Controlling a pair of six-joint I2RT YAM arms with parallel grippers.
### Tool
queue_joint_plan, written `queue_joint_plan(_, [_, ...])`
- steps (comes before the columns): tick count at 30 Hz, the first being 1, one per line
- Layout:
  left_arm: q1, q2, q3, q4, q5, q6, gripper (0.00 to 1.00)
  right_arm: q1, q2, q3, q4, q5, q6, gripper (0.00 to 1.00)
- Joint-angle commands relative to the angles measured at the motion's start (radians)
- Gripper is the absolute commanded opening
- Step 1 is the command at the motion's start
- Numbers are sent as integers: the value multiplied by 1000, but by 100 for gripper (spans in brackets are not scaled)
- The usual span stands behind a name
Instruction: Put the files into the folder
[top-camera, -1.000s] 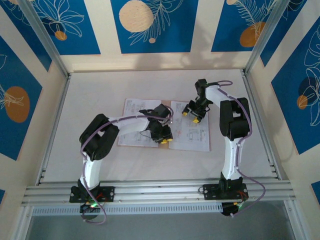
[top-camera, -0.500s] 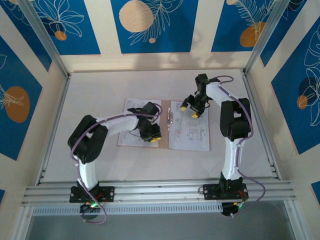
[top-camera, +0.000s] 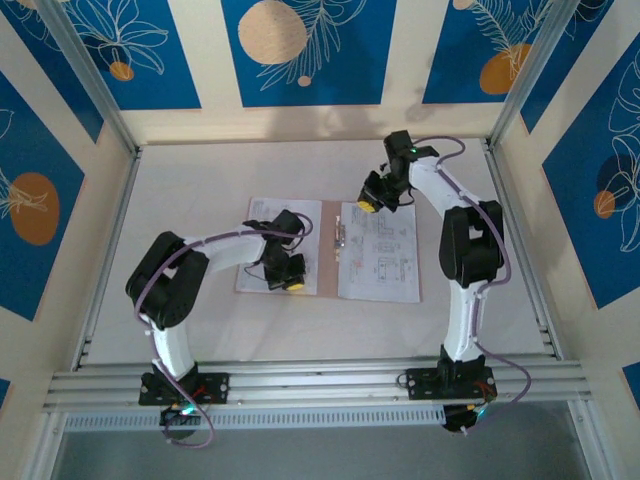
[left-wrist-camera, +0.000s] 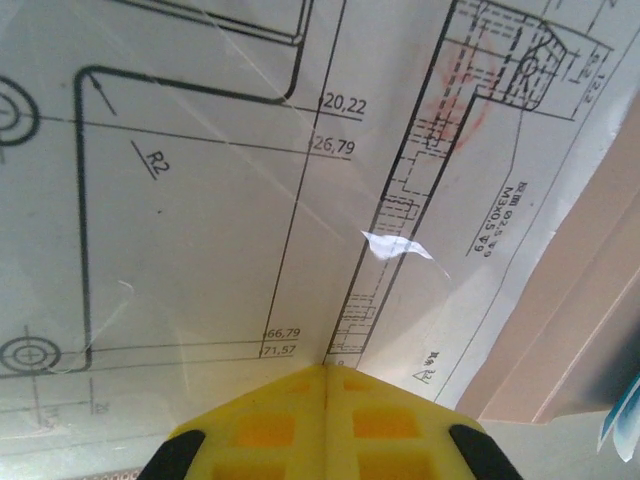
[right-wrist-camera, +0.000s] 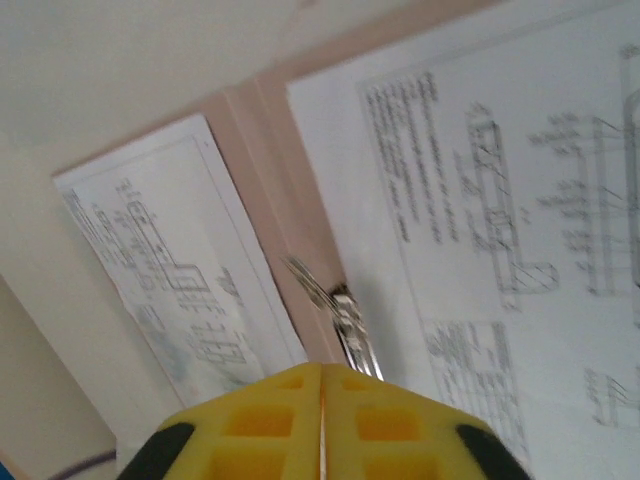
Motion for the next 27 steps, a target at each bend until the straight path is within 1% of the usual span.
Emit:
queue_joint_plan(1, [-25, 12, -30, 12, -2, -5, 3, 24, 83, 83, 9, -22, 10, 6])
queue_joint_plan(5, [-37, 11, -47, 40, 1, -29, 3, 39, 185, 187, -15, -18, 9, 5])
queue_joint_plan(9, [-57, 16, -40, 57, 6, -49, 3, 46, 263, 279, -23, -45, 4, 5])
queue_joint_plan(13, [-70, 27, -33, 77, 10, -71, 3, 56, 330, 366, -69, -65, -16, 6])
queue_joint_plan(17, [-79, 34, -30, 93, 13, -89, 3, 64, 348, 369, -83, -77, -30, 6])
queue_joint_plan(27, [-86, 43, -31, 116, 16, -123, 3, 66, 335, 329, -90, -125, -77, 6])
